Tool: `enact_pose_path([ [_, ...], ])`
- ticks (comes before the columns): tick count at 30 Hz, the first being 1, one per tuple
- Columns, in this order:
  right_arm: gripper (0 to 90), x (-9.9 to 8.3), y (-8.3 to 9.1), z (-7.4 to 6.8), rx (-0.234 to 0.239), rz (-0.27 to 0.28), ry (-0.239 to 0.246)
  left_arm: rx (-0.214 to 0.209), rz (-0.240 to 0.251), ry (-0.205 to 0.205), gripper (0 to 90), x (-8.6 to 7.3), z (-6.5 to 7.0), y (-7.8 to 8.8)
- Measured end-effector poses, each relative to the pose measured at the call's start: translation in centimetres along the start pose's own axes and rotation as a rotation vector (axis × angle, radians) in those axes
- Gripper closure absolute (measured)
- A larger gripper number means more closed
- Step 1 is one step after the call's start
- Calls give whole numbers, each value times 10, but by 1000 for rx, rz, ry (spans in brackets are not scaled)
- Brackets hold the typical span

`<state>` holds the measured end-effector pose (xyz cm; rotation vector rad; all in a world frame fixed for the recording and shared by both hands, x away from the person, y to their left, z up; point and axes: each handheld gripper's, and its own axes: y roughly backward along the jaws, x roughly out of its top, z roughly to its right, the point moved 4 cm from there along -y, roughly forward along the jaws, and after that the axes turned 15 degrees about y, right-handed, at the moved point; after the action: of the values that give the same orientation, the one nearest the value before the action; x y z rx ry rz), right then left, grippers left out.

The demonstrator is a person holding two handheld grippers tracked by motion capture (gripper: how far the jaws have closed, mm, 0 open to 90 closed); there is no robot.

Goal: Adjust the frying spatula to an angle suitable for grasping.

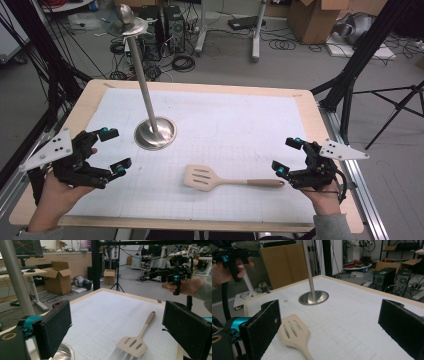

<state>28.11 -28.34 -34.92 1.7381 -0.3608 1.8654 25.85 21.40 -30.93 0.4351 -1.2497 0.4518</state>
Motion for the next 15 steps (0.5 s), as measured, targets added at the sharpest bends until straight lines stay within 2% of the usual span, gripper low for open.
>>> enact_pose_path([
  [7, 43, -3, -3, -2, 24, -21, 4, 4, 9, -3, 91, 1, 3, 3],
  [12, 60, -6, -6, -3, 42, -44, 3, 4, 1, 1, 91, 1, 1, 2],
  [14, 90, -8, -7, -4, 53, -52, 6, 0, -2, 1, 91, 0, 0, 2],
  [15, 143, -9, -7, -5, 59, -59, 6, 3, -5, 0, 91, 0, 0, 2],
])
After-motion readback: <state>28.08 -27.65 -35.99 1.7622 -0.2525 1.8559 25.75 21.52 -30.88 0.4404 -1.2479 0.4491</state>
